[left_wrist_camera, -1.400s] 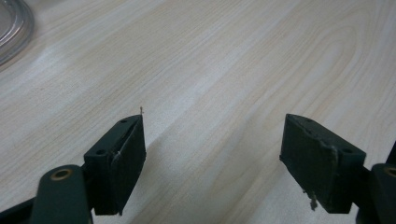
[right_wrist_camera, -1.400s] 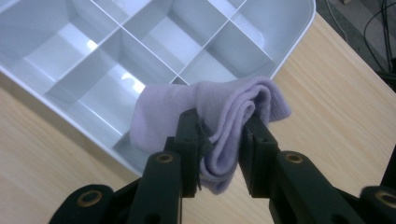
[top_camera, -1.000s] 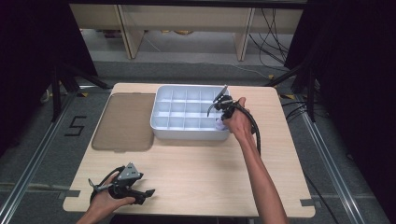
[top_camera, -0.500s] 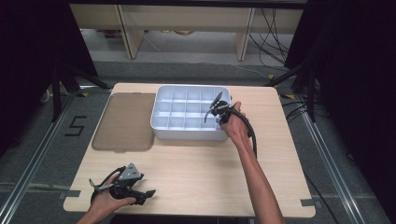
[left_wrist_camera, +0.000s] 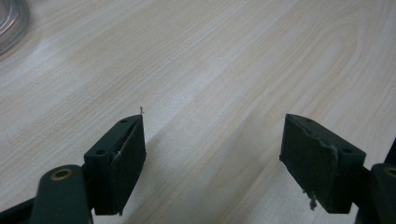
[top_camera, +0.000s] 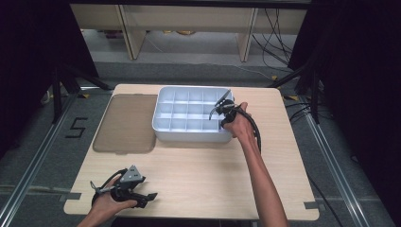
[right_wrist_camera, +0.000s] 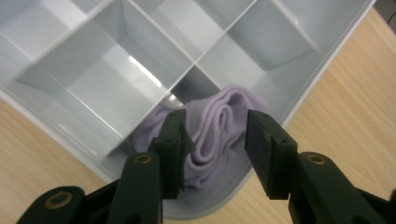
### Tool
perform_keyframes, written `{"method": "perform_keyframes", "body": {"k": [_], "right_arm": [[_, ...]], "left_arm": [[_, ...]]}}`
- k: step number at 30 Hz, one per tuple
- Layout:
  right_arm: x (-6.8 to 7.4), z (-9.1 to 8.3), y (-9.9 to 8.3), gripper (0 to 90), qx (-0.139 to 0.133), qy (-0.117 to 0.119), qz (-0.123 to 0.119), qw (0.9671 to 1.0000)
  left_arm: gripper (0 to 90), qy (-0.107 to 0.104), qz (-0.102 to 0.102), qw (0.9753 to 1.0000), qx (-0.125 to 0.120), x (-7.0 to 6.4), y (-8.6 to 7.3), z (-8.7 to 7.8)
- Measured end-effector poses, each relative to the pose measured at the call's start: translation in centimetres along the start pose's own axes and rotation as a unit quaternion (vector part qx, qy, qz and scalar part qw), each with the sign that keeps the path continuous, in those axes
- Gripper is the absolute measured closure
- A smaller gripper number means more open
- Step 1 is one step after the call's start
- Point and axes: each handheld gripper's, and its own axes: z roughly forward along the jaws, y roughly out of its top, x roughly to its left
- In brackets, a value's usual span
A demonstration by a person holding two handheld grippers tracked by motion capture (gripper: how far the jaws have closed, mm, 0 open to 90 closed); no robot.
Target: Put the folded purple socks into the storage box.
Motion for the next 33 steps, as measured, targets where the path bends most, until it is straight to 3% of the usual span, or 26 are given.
{"method": "perform_keyframes", "body": {"k": [1, 2, 5, 6, 8, 10, 18, 20, 22, 27, 30, 32, 33], "right_arm": [[-0.2, -0.5, 0.0, 62.2, -0.010, 0.006, 0.005, 0.9999], [-0.6, -1.3, 0.0, 73.3, -0.025, 0.017, 0.016, 0.9994], [-1.0, -1.5, 0.0, 80.8, -0.019, 0.022, 0.017, 0.9994], [-1.1, -1.3, 0.0, 82.6, -0.016, 0.020, 0.016, 0.9995], [-1.0, -0.7, 0.0, 85.2, -0.008, 0.021, 0.015, 0.9996], [-0.9, 0.2, 0.0, 86.3, 0.001, 0.018, 0.014, 0.9997], [-0.1, 2.4, 0.3, 88.9, 0.026, 0.051, 0.005, 0.9983], [0.1, 3.2, 0.1, 89.1, 0.033, 0.062, 0.009, 0.9975], [0.1, 3.7, -0.1, 89.1, 0.033, 0.071, 0.022, 0.9967], [-0.2, 3.8, -0.2, 89.1, 0.030, 0.082, 0.020, 0.9960], [-0.2, 3.8, -0.2, 88.9, 0.025, 0.082, 0.022, 0.9961], [-0.5, 3.5, -0.4, 87.2, 0.018, 0.086, 0.027, 0.9957], [-0.5, 3.2, -0.5, 85.7, 0.013, 0.087, 0.041, 0.9953]], "left_arm": [[21.8, -0.002, -0.001, 1.0000, -0.001, 0.0, 0.0, 0.0], [21.8, -0.006, -0.002, 1.0000, -0.002, -0.1, 0.0, 0.0], [21.8, -0.003, -0.002, 1.0000, -0.001, -0.1, 0.0, 0.0], [21.8, 0.001, 0.007, 1.0000, 0.003, 0.0, 0.1, 0.0], [21.8, -0.003, 0.001, 1.0000, 0.002, -0.1, 0.0, 0.1], [21.8, -0.003, 0.002, 1.0000, 0.003, -0.1, 0.0, 0.1], [22.0, -0.002, 0.007, 1.0000, 0.004, -0.2, 0.0, 0.0], [22.1, -0.003, 0.003, 1.0000, 0.003, -0.3, 0.0, 0.0], [22.0, -0.005, 0.015, 0.9999, 0.005, -0.3, 0.0, -0.1], [22.0, -0.004, 0.010, 0.9999, 0.001, -0.3, 0.0, 0.0], [22.0, -0.007, 0.016, 0.9998, 0.001, -0.3, 0.1, -0.1], [22.0, -0.008, 0.018, 0.9998, 0.000, -0.2, 0.2, -0.1], [22.0, -0.008, 0.013, 0.9999, -0.001, -0.2, 0.2, -0.1]]}}
